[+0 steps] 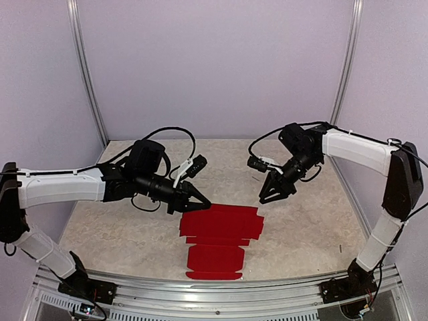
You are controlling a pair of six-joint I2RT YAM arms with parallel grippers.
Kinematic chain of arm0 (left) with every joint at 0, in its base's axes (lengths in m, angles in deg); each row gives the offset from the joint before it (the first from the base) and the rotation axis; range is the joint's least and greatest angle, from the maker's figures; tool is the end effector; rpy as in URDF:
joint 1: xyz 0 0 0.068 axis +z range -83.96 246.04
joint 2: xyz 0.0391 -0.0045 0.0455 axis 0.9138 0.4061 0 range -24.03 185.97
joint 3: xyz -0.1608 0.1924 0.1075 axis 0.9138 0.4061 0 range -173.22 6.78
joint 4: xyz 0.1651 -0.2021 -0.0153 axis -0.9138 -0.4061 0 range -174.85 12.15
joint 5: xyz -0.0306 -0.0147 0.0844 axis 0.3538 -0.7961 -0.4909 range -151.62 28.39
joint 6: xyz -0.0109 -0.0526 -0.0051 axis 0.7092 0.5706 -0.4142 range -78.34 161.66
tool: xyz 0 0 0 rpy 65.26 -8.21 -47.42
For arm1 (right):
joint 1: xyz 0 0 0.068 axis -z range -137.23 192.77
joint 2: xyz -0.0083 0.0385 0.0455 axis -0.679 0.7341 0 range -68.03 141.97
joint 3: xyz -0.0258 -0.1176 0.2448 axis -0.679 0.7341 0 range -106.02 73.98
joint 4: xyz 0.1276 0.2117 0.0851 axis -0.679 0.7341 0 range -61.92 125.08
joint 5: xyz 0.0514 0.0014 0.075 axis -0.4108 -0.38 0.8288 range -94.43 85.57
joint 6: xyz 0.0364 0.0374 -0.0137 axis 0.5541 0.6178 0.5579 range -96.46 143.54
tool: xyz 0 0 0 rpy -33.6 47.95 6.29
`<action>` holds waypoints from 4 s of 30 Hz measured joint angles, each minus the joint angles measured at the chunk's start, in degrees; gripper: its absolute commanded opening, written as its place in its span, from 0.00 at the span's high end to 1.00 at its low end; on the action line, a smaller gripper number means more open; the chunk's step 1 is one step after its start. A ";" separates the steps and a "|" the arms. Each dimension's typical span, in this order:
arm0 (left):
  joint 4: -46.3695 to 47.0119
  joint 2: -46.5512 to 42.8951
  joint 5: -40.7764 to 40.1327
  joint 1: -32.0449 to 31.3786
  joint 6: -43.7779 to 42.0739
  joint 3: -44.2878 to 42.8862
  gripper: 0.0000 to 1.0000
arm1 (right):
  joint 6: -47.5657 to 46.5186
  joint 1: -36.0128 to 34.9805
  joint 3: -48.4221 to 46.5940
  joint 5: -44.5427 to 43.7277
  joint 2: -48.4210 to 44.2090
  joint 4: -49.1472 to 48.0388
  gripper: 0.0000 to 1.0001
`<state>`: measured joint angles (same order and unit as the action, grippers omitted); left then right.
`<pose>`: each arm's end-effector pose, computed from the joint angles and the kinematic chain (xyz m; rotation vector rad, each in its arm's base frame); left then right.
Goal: Fold the paper box
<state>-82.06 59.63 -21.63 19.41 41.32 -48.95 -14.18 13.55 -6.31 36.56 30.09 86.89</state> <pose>0.2039 -0.2492 0.2603 1.2724 1.8270 -1.2043 0.2785 0.1825 0.2588 -1.5854 2.1842 0.9817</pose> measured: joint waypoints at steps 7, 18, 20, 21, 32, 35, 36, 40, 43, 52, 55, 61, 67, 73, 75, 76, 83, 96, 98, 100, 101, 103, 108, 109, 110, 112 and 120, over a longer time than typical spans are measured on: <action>2.56 -0.74 -0.39 0.11 1.64 0.98 1.00 | 1.51 -0.37 -0.04 0.61 0.00 -2.99 0.70; 6.88 -0.17 -1.90 0.94 3.85 1.68 1.00 | -1.14 -1.62 -0.66 6.47 0.00 -0.85 0.70; 7.41 -0.11 -1.92 1.27 4.09 1.88 1.00 | -1.88 -1.64 -0.66 7.43 0.00 -0.15 0.70; 7.65 0.00 -2.01 1.36 4.20 1.90 1.00 | -2.16 -1.64 -0.66 7.82 0.00 0.17 0.69; 8.92 1.64 -2.12 1.53 5.27 1.90 1.00 | -3.63 -1.66 -1.62 10.71 0.00 1.99 0.69; 9.27 1.64 -2.01 1.53 5.44 1.90 1.00 | -3.54 -1.77 -2.43 10.82 0.02 1.92 0.69; 9.38 1.64 -1.90 1.53 5.46 1.90 1.00 | -3.54 -1.81 -2.82 10.82 0.02 1.95 0.69; 9.51 1.64 -1.60 1.49 5.49 1.90 1.00 | -3.87 -1.88 -5.16 10.84 0.76 2.64 0.71; 9.35 1.64 -1.31 1.40 5.46 1.90 1.00 | -4.02 -1.75 -6.01 10.60 0.74 2.73 0.72; 8.90 1.62 -1.20 0.50 5.33 1.90 1.00 | 0.61 -0.98 -3.93 4.20 0.20 -2.23 0.72; 8.90 1.62 -1.36 0.46 5.31 1.90 1.00 | 0.81 -1.01 -3.80 3.74 0.20 -2.47 0.71; 8.92 1.62 -1.55 0.46 5.31 1.90 1.00 | -0.57 -1.44 -3.76 4.09 0.20 -1.73 0.71; 8.92 1.60 -2.10 0.46 5.31 1.90 1.00 | -1.70 -2.12 -2.51 4.22 0.15 -1.36 0.71; 8.92 1.57 -2.51 0.48 5.31 1.90 1.00 | -2.58 -2.40 -2.36 4.50 0.11 -1.01 0.69; 8.94 1.57 -2.54 0.48 5.33 1.90 1.00 | -3.17 -2.58 -2.36 4.98 0.11 -0.55 0.68; 8.94 1.57 -2.51 0.48 5.33 1.90 1.00 | -3.61 -2.69 -2.36 5.42 0.11 -0.09 0.68; 8.94 1.60 -2.47 0.46 5.35 1.90 1.00 | -4.70 -3.32 -2.36 7.08 0.11 1.29 0.69; 8.92 1.60 -1.27 0.15 5.40 1.79 1.00 | -4.55 -4.39 -3.54 8.48 0.70 1.33 0.69; 8.92 1.60 -1.16 0.13 5.40 1.79 1.00 | -4.42 -4.76 -3.54 8.48 0.92 1.31 0.69; 8.92 1.57 -1.03 0.13 5.40 1.79 1.00 | -4.37 -5.09 -3.54 8.48 1.09 1.31 0.69; 8.94 1.60 -0.92 0.13 5.40 1.79 1.00 | -4.33 -5.20 -3.54 8.48 1.16 1.31 0.69; 8.96 1.60 -0.70 0.13 5.44 1.79 1.00 | -4.22 -5.33 -3.54 8.48 1.18 1.29 0.69; 9.11 1.60 -0.04 0.13 5.55 1.79 1.00 | -4.17 -5.62 -3.54 8.55 1.18 1.14 0.69; 9.33 1.60 0.11 0.09 5.68 1.79 1.00 | -4.17 -5.68 -3.54 8.57 1.18 1.11 0.70; 9.49 1.60 0.15 0.04 5.73 1.79 1.00 | -4.15 -5.79 -3.54 8.59 1.20 1.09 0.71; 9.86 1.60 0.35 -0.13 5.95 1.79 1.00 | -4.17 -6.12 -3.54 8.72 1.20 1.07 0.75; 10.60 2.51 0.66 -0.61 6.34 1.33 1.00 | -3.98 -6.80 -3.54 9.05 1.53 1.11 1.00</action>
<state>-71.45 62.15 -20.97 18.79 47.66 -47.61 -18.15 6.76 -9.85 45.61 31.62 88.00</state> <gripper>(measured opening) 0.029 0.064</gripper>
